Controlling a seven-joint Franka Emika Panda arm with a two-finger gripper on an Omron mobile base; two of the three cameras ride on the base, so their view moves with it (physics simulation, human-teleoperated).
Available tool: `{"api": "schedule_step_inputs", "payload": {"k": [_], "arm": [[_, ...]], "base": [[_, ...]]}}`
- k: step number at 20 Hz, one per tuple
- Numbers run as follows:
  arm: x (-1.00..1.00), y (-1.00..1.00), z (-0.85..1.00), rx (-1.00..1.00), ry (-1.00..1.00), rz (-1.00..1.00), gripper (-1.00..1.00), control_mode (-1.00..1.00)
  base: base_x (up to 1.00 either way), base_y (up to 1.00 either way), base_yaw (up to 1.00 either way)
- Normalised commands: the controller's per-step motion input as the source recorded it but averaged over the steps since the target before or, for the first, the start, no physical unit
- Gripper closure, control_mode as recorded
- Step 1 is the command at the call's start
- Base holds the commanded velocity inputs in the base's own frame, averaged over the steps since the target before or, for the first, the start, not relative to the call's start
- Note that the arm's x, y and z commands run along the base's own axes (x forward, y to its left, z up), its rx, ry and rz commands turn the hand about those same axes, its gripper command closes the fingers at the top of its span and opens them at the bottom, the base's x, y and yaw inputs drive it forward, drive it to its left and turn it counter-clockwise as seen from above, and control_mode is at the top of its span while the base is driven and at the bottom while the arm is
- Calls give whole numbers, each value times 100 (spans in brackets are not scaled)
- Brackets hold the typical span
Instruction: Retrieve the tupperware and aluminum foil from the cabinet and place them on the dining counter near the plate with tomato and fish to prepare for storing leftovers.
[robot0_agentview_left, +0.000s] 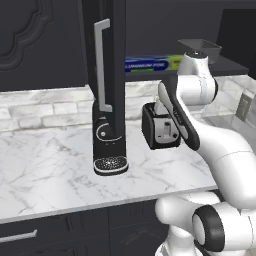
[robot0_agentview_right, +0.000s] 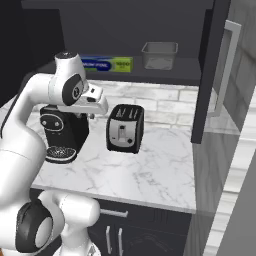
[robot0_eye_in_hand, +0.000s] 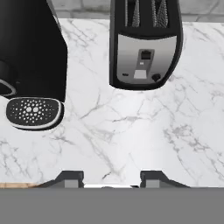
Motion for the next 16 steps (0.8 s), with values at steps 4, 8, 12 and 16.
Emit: {"api": "schedule_step_inputs", "payload": {"k": [4,8,12,16], "arm": [[-6,-1,0,2,-17,0,-100,-100],[-4,0,25,3,-38,-4,-100,-100],[0,1,51,12,-42,-10,-100,-100],[0,12,65,9,-36,-14,-100,-100]], "base": [[0,0,0],[0,0,0],[0,0,0],[0,0,0]]}}
